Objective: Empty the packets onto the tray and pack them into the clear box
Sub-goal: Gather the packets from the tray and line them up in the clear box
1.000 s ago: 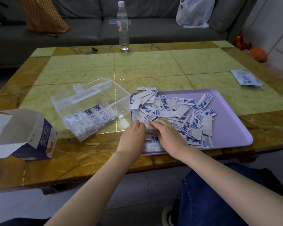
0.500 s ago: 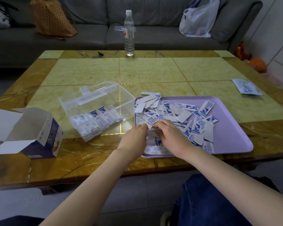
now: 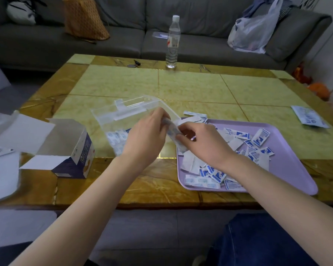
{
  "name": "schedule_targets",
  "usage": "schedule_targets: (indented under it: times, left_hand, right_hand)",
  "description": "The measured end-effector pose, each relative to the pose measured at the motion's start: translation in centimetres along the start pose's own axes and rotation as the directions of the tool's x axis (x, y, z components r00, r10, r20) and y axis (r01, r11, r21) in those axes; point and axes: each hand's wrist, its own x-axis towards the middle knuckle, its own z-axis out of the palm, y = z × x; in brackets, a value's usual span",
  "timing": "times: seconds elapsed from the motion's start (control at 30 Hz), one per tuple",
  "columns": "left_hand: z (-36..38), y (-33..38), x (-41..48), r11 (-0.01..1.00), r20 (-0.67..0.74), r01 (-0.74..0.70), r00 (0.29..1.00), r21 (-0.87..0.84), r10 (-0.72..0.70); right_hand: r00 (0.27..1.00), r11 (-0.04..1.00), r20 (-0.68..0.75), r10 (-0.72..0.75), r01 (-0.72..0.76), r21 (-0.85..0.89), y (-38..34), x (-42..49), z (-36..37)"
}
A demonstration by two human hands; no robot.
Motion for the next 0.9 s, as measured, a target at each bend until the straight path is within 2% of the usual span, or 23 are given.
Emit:
schedule_targets:
  times: [0.2,0.37,0.43,0.5,0.7,0.9]
  left_hand:
    - [-2.1,-3.1,0.3,0.994,-0.053,0.068,0.996,-0.085,-0.072]
    - [-3.4,-6.8,-0.4,0.971,-0.083,0.189,0.981,0.147,-0.178]
    - [-3.7,-7.9,-0.9,0.932,-0.049,0.273,0.962,0.238,-0.269]
    - [-3.7,-8.5,-1.6,0.905,-0.022,0.299,0.951,0.303,-0.307]
    - [-3.2,-8.8,-2.8,0.901,-0.029,0.285,0.956,0.328,-0.292]
    - [-2.9,-9.0,-3.1,0.891,-0.048,0.296,0.953,0.344,-0.298]
  right_hand:
    - [0.998,0.999,0.036,-0.043,0.044,-0.027,-2.2,3.3,1.2]
    - [1.000,1.000,0.017,-0.027,0.027,0.010,-3.3,6.4,2.1]
    - [1.000,1.000,0.030,0.006,-0.005,-0.022,-3.5,7.8,2.9]
    - [0.996,0.996,0.073,0.057,-0.052,-0.071,-3.5,9.2,4.1]
    - [0.931,0.965,0.286,0.225,-0.172,-0.201,-4.5,11.7,6.5]
    - [0.884,0.913,0.295,0.362,-0.272,-0.305,-4.1,13.1,8.1]
